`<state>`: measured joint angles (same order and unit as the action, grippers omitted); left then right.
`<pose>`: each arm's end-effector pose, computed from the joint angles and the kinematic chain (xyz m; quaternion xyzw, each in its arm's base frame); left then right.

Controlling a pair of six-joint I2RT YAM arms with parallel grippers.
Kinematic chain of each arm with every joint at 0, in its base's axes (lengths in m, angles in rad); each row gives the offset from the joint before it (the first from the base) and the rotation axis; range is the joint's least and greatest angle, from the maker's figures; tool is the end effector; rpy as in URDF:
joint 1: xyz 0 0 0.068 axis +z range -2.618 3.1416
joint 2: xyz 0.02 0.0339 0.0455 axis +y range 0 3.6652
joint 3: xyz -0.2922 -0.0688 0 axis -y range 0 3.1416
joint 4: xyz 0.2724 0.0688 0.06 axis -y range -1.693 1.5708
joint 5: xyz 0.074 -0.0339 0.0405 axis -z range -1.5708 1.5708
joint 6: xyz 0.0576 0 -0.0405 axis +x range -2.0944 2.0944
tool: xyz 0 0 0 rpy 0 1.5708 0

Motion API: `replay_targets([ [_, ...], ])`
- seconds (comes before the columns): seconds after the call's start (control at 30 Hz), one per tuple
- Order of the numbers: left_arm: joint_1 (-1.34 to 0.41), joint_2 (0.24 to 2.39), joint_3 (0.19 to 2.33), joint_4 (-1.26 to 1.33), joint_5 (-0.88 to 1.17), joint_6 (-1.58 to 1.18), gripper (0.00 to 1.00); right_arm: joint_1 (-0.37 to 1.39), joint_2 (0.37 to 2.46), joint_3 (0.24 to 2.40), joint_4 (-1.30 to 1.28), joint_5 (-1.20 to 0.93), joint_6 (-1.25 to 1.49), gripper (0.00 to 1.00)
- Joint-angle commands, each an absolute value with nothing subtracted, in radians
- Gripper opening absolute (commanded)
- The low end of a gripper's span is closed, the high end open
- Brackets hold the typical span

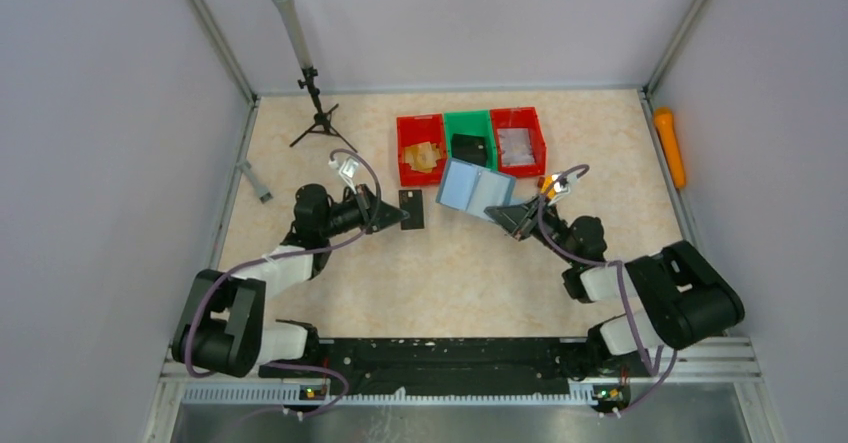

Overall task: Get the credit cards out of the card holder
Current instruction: Place the credit card in the storage box.

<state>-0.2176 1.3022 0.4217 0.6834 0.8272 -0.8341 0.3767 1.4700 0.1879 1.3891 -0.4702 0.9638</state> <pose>0.2574 -0.1003 0.2013 0.0280 0.7520 -0.5602 0.3462 0.2231 0.1163 0.1736 0.0222 0.6722 0.5714 0.4702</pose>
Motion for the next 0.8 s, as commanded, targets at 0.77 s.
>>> replay_targets([
  [0.77, -0.427, 1.543, 1.08, 0.064, 0.352, -0.463, 0.0, 0.369, 1.167, 0.176, 0.71, -0.515, 0.649, 0.0],
])
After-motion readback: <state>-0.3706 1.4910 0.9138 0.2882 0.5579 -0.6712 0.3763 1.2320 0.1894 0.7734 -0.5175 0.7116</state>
